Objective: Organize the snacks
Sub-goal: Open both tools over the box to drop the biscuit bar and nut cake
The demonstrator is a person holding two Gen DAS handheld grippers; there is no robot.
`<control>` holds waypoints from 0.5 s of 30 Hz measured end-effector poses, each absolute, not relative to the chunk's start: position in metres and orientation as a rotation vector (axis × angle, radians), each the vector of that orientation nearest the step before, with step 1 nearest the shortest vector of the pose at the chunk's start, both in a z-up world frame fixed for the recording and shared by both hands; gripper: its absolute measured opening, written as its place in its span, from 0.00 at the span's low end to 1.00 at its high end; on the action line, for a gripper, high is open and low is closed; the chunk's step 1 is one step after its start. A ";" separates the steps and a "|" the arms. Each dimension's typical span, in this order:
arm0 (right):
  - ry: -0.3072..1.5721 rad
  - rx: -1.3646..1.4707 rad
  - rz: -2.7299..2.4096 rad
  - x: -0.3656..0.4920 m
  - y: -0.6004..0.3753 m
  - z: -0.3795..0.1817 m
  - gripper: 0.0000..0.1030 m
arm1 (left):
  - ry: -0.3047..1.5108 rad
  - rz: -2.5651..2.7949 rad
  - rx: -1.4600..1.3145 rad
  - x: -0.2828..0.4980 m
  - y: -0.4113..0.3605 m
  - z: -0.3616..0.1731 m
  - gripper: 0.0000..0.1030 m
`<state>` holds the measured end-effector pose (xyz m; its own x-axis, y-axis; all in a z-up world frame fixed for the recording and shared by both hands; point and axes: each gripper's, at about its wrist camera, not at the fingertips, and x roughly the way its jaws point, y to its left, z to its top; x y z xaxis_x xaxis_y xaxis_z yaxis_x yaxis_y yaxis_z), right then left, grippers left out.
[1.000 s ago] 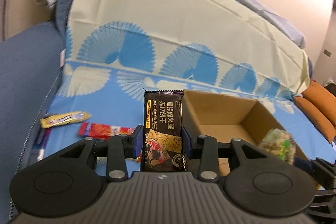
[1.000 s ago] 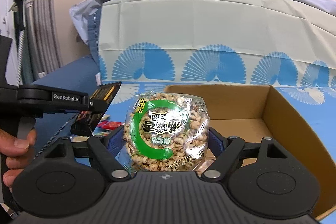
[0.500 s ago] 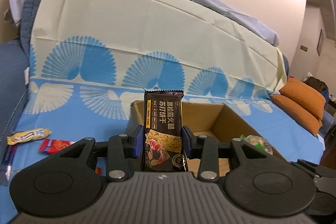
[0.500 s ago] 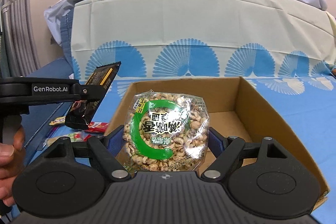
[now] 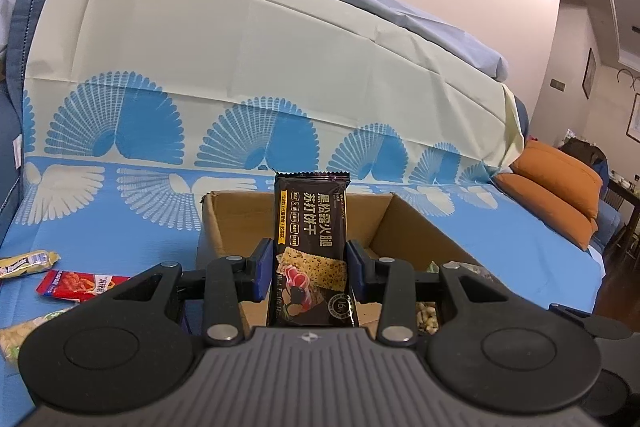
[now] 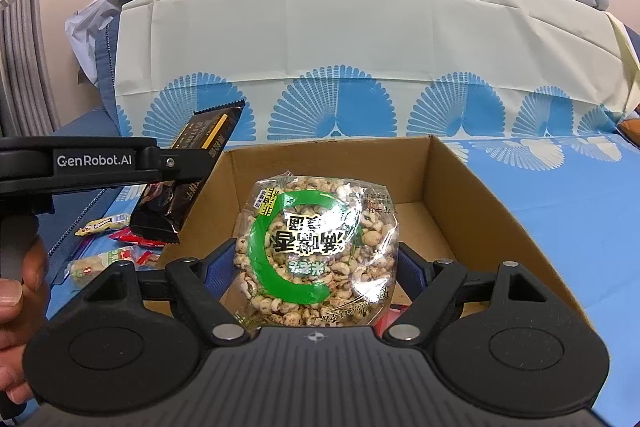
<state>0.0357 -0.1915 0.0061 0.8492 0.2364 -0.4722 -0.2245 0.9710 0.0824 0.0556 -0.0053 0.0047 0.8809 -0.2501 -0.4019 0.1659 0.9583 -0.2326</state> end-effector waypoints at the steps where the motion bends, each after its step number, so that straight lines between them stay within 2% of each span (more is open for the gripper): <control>1: 0.501 0.025 0.241 0.036 -0.192 0.006 0.79 | 0.443 -0.220 -0.194 0.055 -0.006 0.004 0.41; 15: 0.501 0.026 0.232 0.036 -0.191 0.005 0.79 | 0.443 -0.241 -0.194 0.059 -0.010 0.002 0.41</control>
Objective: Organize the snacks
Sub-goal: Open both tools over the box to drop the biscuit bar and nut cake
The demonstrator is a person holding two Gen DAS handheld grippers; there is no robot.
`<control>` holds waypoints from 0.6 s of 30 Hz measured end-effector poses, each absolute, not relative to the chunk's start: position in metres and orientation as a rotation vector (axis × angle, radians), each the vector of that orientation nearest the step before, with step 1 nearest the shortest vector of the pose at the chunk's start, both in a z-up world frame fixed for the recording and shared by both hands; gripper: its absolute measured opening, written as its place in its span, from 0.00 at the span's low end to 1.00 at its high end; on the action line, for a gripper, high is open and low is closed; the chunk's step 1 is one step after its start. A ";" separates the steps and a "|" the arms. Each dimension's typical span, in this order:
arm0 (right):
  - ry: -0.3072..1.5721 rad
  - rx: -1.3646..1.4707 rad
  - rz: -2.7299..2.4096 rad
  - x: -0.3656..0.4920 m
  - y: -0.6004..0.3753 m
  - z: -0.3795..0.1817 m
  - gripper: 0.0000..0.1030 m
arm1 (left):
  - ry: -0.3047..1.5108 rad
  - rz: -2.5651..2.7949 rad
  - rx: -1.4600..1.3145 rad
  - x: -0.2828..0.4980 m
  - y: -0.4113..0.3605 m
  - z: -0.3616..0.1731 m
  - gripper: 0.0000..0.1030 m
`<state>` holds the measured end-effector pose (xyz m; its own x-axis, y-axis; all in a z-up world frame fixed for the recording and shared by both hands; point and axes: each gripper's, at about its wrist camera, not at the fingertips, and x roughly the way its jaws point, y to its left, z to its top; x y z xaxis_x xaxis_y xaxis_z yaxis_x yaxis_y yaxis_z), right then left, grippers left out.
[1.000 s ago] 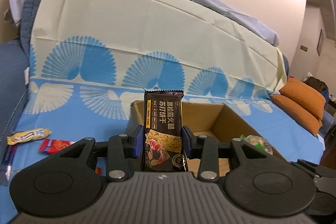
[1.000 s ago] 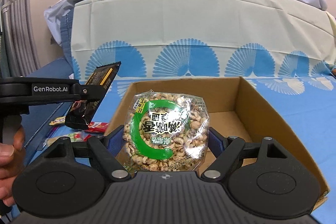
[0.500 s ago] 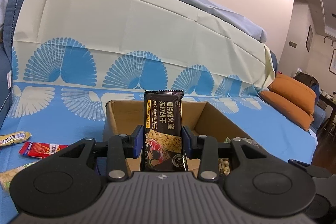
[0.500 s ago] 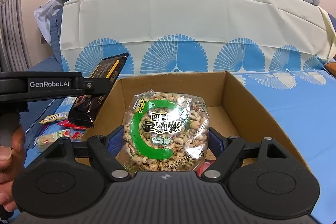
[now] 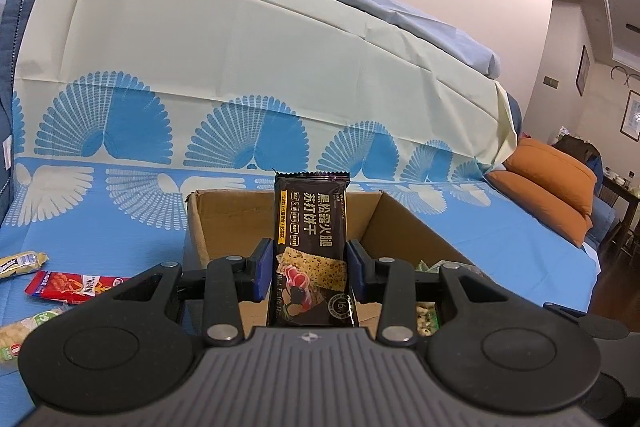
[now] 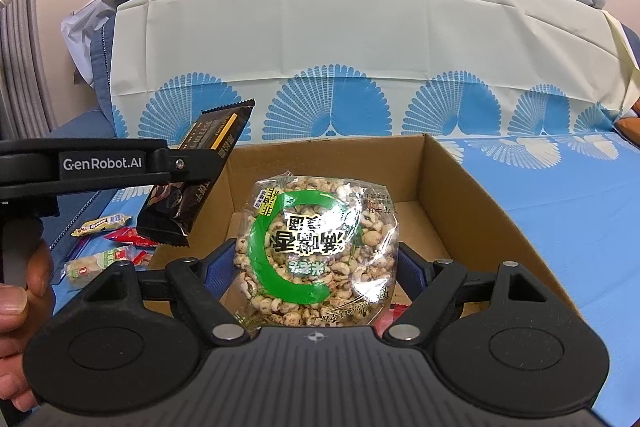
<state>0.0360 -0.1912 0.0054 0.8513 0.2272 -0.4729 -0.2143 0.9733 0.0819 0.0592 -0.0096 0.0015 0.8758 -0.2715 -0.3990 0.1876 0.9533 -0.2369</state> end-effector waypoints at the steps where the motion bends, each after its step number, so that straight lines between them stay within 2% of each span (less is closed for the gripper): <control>1: 0.501 0.025 0.231 0.036 -0.191 0.006 0.79 | 0.443 -0.241 -0.194 0.060 -0.010 0.001 0.41; 18: 0.506 0.025 0.232 0.037 -0.192 0.005 0.79 | 0.437 -0.259 -0.199 0.060 -0.010 0.000 0.41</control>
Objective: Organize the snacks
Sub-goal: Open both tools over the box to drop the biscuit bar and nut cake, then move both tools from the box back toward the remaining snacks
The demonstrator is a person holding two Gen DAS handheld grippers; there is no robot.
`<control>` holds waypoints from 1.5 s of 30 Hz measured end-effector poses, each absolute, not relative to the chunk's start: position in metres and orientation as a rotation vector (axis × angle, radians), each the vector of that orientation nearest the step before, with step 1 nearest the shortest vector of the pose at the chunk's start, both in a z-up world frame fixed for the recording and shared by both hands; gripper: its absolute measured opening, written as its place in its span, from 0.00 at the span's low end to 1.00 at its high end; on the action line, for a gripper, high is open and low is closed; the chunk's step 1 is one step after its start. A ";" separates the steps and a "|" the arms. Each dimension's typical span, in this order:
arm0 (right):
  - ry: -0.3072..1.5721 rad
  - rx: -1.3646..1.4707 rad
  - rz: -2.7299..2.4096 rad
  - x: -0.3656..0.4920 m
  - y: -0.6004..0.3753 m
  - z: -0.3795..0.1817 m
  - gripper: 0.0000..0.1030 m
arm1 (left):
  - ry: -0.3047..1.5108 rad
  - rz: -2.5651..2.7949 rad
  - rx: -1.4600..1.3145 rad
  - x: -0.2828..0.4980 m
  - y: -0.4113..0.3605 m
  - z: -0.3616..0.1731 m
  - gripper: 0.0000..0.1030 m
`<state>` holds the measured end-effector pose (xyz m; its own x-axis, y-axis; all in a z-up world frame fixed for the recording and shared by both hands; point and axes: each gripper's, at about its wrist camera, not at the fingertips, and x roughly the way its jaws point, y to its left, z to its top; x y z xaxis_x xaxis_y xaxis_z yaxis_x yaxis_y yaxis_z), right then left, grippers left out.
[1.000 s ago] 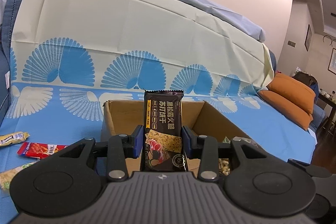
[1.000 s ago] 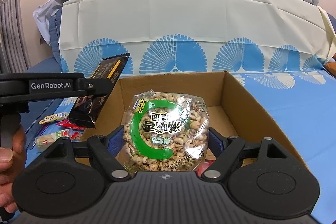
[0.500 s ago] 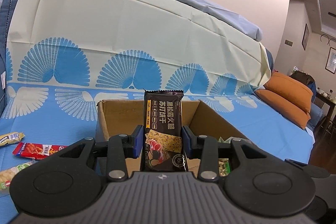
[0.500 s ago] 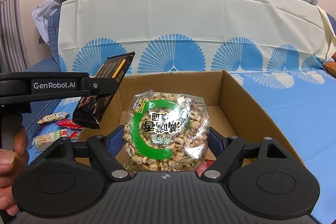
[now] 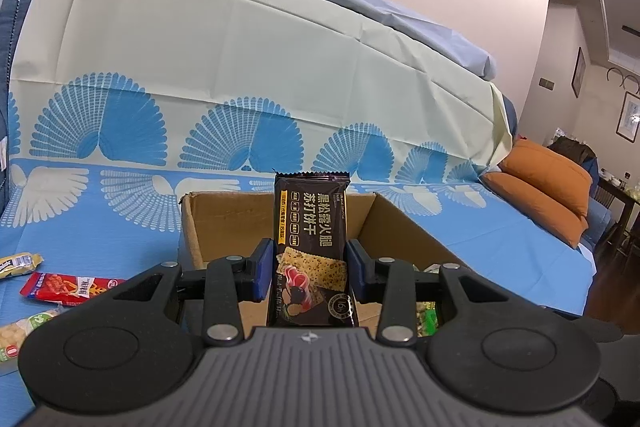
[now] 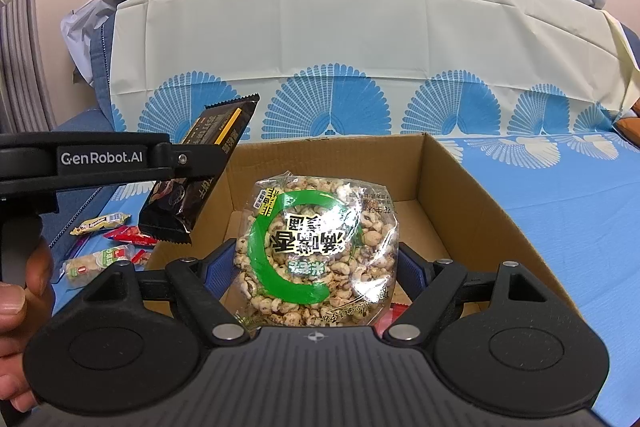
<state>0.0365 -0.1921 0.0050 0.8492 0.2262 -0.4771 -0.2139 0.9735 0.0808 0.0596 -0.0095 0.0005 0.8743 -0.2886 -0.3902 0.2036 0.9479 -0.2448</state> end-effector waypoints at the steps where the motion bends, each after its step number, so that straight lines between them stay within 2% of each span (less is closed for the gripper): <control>1: 0.507 0.025 0.233 0.037 -0.192 0.005 0.79 | 0.442 -0.266 -0.203 0.060 -0.010 0.000 0.41; 2: 0.509 0.025 0.234 0.037 -0.192 0.005 0.79 | 0.454 -0.283 -0.211 0.062 -0.010 -0.001 0.42; 4: 0.525 0.029 0.244 0.038 -0.192 0.003 0.80 | 0.481 -0.300 -0.218 0.064 -0.012 -0.004 0.50; 6: 0.535 0.019 0.239 0.039 -0.191 0.001 0.86 | 0.479 -0.299 -0.202 0.063 -0.014 -0.004 0.55; 14: 0.548 0.014 0.189 0.043 -0.197 0.000 0.87 | 0.500 -0.264 -0.202 0.063 -0.005 -0.007 0.54; 17: 0.570 0.016 0.151 0.046 -0.203 -0.003 0.87 | 0.520 -0.233 -0.198 0.065 0.003 -0.007 0.48; 19: 0.590 0.016 0.121 0.049 -0.208 -0.006 0.87 | 0.536 -0.210 -0.197 0.065 0.010 -0.008 0.48; 26: 0.685 0.097 -0.010 0.060 -0.244 -0.017 0.84 | 0.648 -0.142 -0.205 0.063 0.022 -0.018 0.48; 29: 0.715 0.129 -0.058 0.063 -0.259 -0.021 0.82 | 0.725 -0.182 -0.203 0.065 0.013 -0.028 0.43; 35: 0.720 0.124 -0.121 0.065 -0.278 -0.023 0.71 | 0.710 -0.210 -0.176 0.066 -0.007 -0.032 0.43; 41: 0.716 0.191 -0.157 0.064 -0.300 -0.022 0.72 | 0.697 -0.224 -0.121 0.064 -0.020 -0.033 0.43; 45: 0.673 0.153 -0.124 0.059 -0.289 -0.015 0.76 | 0.658 -0.231 -0.142 0.060 -0.013 -0.025 0.47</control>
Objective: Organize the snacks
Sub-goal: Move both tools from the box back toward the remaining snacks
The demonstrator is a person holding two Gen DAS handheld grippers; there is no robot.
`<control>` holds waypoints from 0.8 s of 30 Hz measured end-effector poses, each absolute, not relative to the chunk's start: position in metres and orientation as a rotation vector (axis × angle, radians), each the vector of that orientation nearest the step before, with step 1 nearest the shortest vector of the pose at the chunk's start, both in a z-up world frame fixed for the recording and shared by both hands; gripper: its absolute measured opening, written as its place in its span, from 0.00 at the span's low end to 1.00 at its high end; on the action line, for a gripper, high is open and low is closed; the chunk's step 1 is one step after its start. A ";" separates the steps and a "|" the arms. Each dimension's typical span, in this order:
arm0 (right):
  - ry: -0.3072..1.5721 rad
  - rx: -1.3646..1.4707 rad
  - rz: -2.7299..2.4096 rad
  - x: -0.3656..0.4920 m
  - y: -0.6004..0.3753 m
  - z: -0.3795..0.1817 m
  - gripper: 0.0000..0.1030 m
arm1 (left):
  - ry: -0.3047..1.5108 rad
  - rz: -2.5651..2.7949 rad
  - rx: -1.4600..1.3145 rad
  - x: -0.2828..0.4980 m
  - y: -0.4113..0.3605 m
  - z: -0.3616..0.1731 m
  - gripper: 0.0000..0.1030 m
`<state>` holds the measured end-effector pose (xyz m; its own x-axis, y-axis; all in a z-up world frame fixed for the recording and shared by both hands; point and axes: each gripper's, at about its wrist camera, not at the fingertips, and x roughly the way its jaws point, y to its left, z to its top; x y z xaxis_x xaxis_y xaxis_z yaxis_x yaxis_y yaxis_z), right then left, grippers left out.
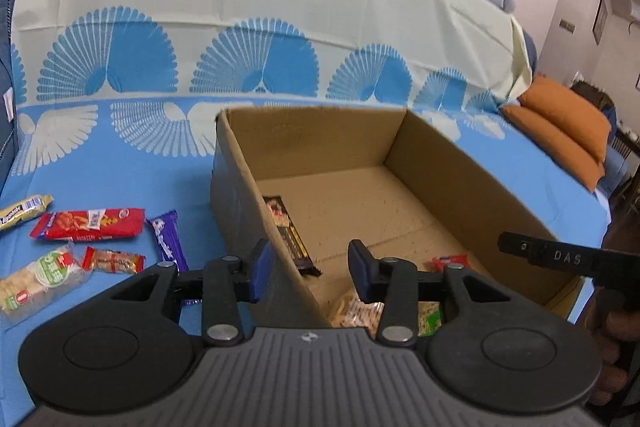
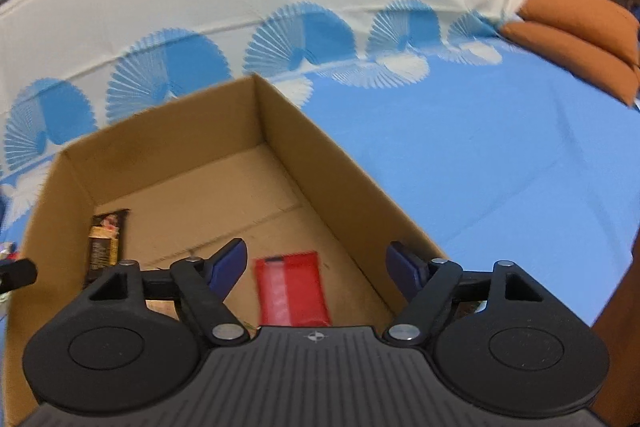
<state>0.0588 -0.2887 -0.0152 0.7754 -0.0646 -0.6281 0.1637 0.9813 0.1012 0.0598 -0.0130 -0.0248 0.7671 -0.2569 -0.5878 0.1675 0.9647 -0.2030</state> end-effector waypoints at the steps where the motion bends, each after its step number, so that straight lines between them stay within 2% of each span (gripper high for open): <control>1: 0.656 0.143 -0.115 0.057 -0.285 -0.012 0.77 | 0.653 -0.237 -0.142 0.058 -0.011 -0.024 0.49; 5: 0.590 0.104 -0.077 0.052 -0.268 -0.002 0.77 | 0.624 -0.242 -0.105 0.050 -0.007 -0.018 0.54; 11: 0.497 0.068 -0.046 0.040 -0.239 0.012 0.77 | 0.559 -0.261 -0.079 0.033 0.010 -0.012 0.55; 14: 0.473 0.072 -0.033 0.036 -0.226 0.014 0.77 | 0.566 -0.258 -0.078 0.028 0.019 -0.010 0.63; 16: 0.457 0.075 -0.023 0.034 -0.218 0.015 0.76 | 0.564 -0.249 -0.079 0.024 0.026 -0.009 0.65; 20: 0.418 0.081 0.013 0.028 -0.201 0.019 0.63 | 0.577 -0.241 -0.094 0.018 0.045 -0.007 0.65; 22: 0.405 0.088 0.038 0.026 -0.194 0.020 0.54 | 0.582 -0.211 -0.064 0.017 0.055 -0.006 0.62; 23: 0.400 0.091 0.057 0.025 -0.190 0.021 0.49 | 0.589 -0.198 -0.049 0.018 0.061 -0.006 0.50; 24: 0.396 0.091 0.078 0.024 -0.186 0.021 0.46 | 0.602 -0.184 -0.035 0.019 0.067 -0.007 0.30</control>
